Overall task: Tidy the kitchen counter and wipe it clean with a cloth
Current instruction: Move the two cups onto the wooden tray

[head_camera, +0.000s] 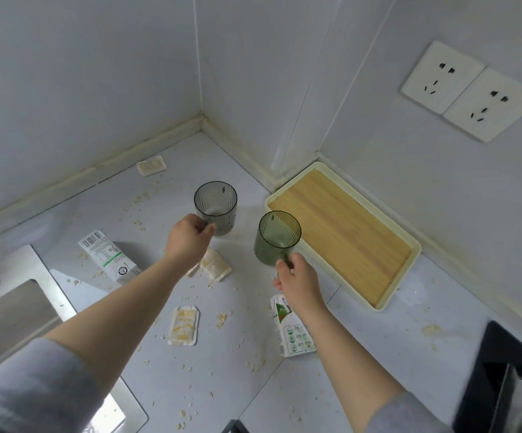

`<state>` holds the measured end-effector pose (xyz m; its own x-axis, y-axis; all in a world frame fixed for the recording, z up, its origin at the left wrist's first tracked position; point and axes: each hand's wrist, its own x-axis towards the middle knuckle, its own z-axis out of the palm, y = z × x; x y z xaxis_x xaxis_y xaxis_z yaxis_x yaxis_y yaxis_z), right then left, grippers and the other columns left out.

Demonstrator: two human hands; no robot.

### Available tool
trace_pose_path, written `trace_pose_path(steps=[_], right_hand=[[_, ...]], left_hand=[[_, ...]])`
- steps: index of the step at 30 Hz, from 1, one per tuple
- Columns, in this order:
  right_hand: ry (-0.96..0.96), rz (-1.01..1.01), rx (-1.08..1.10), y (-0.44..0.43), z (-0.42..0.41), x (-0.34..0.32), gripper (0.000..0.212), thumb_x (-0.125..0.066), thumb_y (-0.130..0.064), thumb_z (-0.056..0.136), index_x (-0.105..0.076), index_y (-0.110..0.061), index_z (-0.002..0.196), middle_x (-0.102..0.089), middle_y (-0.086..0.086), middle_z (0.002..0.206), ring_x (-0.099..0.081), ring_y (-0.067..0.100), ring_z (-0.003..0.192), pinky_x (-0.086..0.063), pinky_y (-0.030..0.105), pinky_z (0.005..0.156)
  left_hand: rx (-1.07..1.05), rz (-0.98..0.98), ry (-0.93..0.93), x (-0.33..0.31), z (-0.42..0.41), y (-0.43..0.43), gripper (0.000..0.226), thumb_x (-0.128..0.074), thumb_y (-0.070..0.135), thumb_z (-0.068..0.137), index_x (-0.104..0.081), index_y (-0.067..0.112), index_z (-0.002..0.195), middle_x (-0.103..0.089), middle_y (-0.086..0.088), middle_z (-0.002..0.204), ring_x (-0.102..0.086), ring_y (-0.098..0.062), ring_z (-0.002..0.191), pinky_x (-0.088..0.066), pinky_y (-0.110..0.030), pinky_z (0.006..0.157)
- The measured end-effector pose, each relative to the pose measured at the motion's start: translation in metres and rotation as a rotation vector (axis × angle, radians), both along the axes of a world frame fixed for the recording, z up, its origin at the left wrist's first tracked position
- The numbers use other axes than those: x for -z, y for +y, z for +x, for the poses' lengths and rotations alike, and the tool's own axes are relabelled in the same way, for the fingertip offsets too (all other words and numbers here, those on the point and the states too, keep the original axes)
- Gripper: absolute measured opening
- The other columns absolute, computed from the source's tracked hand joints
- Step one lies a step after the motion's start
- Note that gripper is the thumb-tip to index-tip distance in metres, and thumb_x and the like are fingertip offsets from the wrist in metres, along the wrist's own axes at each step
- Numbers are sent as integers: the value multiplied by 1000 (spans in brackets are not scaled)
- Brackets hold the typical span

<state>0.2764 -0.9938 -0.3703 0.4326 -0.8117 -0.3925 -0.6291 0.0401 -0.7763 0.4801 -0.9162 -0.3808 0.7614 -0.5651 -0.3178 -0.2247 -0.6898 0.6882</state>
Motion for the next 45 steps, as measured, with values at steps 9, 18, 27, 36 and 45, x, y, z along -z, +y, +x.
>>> trace_pose_path(steps=[9, 18, 27, 36, 45], right_hand=[[-79, 65, -124, -1, 16, 10, 14, -46, -23, 99, -55, -13, 100, -63, 5, 87, -67, 16, 85, -55, 45, 85], [201, -209, -162, 19, -29, 19, 67, -63, -32, 86, -34, -15, 144, -37, 1, 146, -33, 18, 135, -36, 37, 108], [492, -193, -169, 47, -39, 28, 96, -75, -24, 72, -17, -14, 148, -41, 9, 132, -46, 28, 119, -44, 34, 92], [309, -133, -196, 74, -6, 6, 95, -76, -21, 74, -19, -13, 149, -45, 7, 136, -47, 23, 123, -43, 33, 98], [237, -126, -243, 95, 22, -10, 94, -77, -25, 73, -21, -20, 149, -43, 1, 139, -46, 19, 123, -43, 31, 99]], left_hand=[[-94, -13, -42, 2, 21, 3, 25, -51, 29, 97, -55, 6, 105, -64, -12, 94, -54, -25, 79, -33, -28, 52], [-50, 23, -85, -7, 12, 14, 46, -53, 35, 96, -48, 0, 127, -54, -11, 106, -52, -27, 92, -39, -33, 70], [-49, 46, -168, -10, 6, 63, 59, -60, 30, 91, -39, 8, 141, -47, -11, 140, -46, -30, 124, -40, -38, 94], [-185, 269, -271, -5, 31, 104, 95, -75, 51, 72, -30, 3, 141, -26, -17, 150, -22, -38, 138, -25, -47, 114], [-416, 97, 108, 4, 40, 118, 118, -79, 32, 75, 9, 8, 151, -30, -23, 146, -48, -40, 121, -44, -44, 96]])
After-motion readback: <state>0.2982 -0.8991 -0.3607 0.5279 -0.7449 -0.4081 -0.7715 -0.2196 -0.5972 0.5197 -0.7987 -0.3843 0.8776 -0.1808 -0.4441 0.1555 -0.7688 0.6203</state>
